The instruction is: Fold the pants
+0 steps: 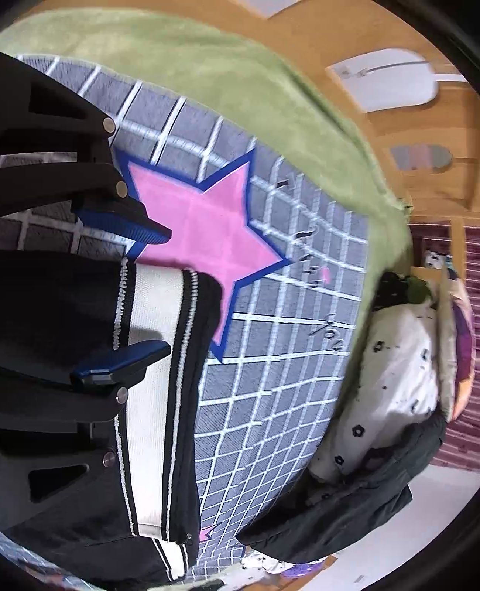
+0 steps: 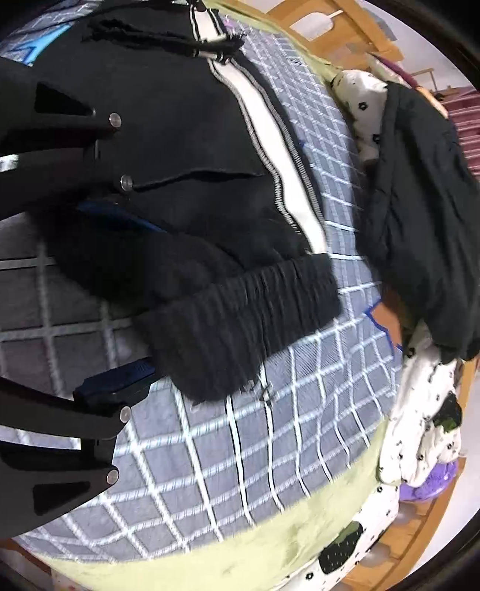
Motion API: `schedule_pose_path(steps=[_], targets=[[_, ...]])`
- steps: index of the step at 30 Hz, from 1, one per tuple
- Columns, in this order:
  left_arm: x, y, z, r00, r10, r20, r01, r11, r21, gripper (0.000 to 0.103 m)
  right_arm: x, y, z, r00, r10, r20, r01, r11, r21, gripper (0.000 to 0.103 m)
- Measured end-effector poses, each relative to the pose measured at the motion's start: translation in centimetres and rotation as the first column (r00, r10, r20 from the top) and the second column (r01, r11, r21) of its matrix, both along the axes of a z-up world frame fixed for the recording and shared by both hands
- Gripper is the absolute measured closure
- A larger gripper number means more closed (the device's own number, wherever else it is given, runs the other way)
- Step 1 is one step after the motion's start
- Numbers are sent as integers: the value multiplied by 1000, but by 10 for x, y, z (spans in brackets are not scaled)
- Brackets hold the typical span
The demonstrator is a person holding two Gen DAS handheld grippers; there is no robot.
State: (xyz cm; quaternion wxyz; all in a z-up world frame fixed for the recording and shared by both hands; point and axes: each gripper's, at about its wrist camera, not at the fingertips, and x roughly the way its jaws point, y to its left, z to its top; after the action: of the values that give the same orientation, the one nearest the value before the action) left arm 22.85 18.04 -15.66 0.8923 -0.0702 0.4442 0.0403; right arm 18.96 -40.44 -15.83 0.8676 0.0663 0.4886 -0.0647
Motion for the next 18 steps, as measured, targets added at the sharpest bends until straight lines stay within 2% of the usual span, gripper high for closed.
schedule_pose_path(steps=[2,5,7,10,13,16,18], targets=[[-8,-6,12,999,-3,41,3,1000,16,50,-17,2,20,999,-9,48,12,998,-61,40],[-12,-17,21,996,-35,85,36,999,-11,44,-30,15,49,991,28,134,-9,990,-138,40],[-9,-25,18,996,-50,77,50,999,0,44,-21,26,61,982,69,176,-45,990,-137,40],[-3,-31,1,998,-53,26,52,997,52,44,-1,48,66,969,143,202,-118,984,-134,40],[4,-28,-20,999,-26,-27,28,996,80,43,21,71,46,957,219,188,-196,971,-136,40],[7,-25,-29,999,-19,-49,23,998,66,40,49,82,1,965,247,88,-237,965,-110,40],[9,-25,-31,999,-12,-45,14,998,58,38,58,85,-23,968,244,64,-232,959,-160,41]])
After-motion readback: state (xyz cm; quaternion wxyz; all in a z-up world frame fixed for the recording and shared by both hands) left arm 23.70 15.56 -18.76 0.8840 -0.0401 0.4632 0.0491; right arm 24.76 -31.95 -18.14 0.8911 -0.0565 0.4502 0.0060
